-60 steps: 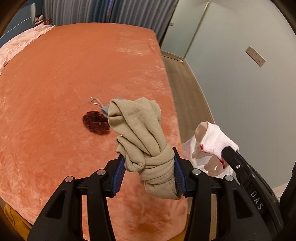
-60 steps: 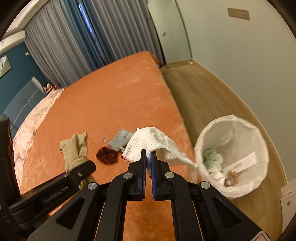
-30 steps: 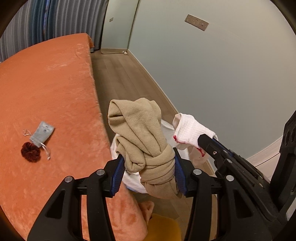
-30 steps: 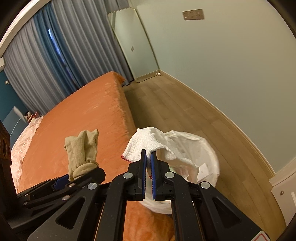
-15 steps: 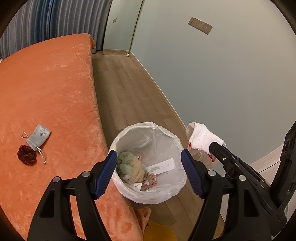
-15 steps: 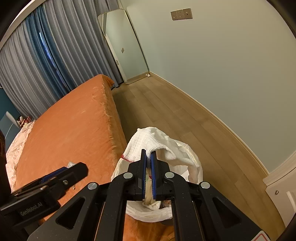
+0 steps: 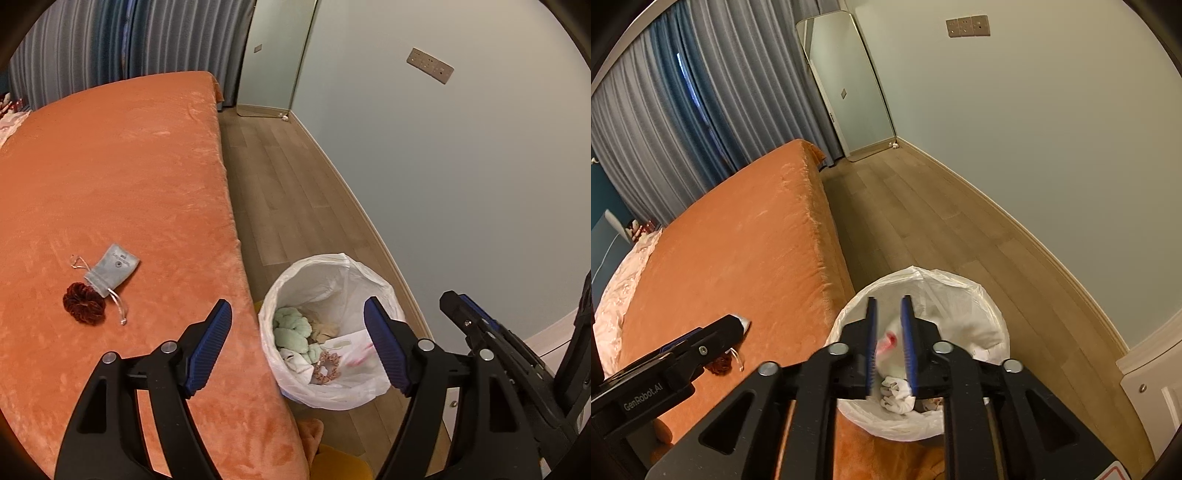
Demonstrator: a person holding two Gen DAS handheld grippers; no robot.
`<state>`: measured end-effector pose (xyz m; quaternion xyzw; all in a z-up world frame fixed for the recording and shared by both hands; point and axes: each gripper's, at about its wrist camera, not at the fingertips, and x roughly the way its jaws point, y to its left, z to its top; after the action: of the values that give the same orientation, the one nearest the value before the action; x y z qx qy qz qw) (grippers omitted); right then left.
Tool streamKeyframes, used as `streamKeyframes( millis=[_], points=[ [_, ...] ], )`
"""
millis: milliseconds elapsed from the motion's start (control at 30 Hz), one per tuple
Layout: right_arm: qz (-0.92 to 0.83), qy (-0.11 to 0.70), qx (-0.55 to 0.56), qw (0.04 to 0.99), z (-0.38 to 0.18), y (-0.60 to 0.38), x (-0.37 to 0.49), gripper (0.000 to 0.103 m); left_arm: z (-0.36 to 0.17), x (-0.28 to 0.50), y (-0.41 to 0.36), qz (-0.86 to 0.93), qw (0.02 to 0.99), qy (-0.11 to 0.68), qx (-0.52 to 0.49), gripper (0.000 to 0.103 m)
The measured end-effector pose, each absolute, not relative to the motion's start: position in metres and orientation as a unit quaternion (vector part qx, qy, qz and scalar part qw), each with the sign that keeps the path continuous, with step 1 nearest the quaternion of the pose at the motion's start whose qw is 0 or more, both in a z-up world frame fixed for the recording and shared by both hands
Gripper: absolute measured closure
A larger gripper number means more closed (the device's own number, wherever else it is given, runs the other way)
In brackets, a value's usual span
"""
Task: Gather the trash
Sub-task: 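Carry the beige stocking and white glove to the wastebasket and release both, then move both open tools back over the dark red scrunchie and grey pouch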
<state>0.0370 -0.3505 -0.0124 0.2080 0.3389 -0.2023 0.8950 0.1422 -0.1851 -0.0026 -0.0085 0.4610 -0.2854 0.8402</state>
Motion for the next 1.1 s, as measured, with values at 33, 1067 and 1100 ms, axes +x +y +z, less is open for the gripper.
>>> streamKeyframes(
  millis=[33,1067,1100],
  points=[
    [-0.202,0.338,0.207,0.896,-0.011,-0.348,0.037,0.078,-0.003,0.144,-0.182,-0.282,0.842,0.46,-0.008,0.033],
    [-0.137,0.365,0.134,0.911,-0.002,-0.23,0.075,0.051,-0.013,0.167,-0.042,-0.182,0.859,0.471,-0.082,0.032],
    [-0.134,0.368,0.132,0.911,-0.003,-0.225,0.077,0.051,-0.015,0.169,-0.038,-0.178,0.859,0.472,-0.083,0.032]
  ],
)
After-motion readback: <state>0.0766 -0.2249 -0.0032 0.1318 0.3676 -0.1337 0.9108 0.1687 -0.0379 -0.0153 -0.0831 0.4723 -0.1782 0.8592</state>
